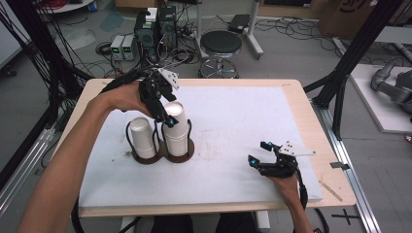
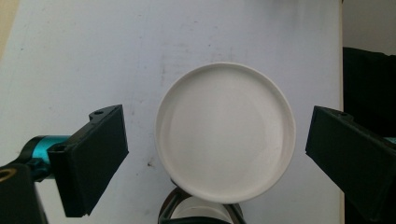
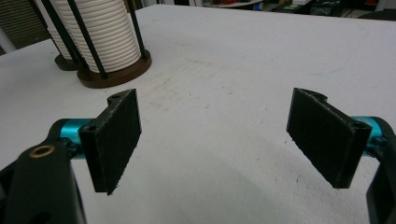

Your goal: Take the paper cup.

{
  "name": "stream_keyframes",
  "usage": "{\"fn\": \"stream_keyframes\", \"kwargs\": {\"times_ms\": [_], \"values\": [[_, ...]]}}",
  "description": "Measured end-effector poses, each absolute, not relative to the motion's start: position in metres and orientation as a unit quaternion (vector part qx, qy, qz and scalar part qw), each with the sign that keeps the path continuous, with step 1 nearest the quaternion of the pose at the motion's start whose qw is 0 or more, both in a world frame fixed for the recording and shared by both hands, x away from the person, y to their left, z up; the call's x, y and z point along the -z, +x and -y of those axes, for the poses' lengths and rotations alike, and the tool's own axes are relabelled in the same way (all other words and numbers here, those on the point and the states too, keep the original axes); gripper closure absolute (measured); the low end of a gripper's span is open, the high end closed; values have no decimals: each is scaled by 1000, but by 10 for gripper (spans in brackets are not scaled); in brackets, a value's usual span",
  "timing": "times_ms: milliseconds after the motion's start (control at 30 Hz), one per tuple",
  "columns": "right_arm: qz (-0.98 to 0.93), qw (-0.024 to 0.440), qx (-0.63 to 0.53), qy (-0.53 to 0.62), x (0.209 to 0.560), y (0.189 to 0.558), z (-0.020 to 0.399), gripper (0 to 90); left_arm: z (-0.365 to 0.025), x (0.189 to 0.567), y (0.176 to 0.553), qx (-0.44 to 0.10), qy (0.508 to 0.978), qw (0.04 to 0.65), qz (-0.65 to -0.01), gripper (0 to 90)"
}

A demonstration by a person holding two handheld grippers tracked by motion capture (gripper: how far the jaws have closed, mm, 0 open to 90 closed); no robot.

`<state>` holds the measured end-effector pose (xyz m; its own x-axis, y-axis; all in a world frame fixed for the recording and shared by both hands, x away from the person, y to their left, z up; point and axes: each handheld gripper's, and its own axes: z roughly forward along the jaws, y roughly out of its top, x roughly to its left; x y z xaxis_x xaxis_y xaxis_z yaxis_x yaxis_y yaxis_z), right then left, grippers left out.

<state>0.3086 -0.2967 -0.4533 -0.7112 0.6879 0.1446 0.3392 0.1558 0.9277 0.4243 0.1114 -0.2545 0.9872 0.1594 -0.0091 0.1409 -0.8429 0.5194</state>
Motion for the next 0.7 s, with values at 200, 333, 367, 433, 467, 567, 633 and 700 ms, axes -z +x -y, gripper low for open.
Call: {"fn": "stream_keyframes", "kwargs": {"times_ms": [200,333,367,433,467,567,633,700], "values": [[-743,159,-551,345,453,309,297,182,-110,259,425,-13,961,266,-74,55],[-743,158,-551,346,453,309,297,182,-110,261,425,-11,962,263,-76,56],[-743,158,-551,346,453,309,297,182,-110,261,425,-10,961,265,-75,87],[-743,159,-551,345,453,308,297,182,-110,262,425,-11,962,262,-76,196],[-743,159,-551,345,453,309,297,182,-109,262,425,-11,962,262,-78,194],[-743,159,-551,345,453,308,297,182,-109,263,426,-9,962,262,-76,193],[-743,159,-551,345,453,308,297,182,-110,264,426,-9,962,261,-78,195],[-743,159,-551,346,453,309,297,182,-110,264,426,-9,962,262,-77,209]]}}
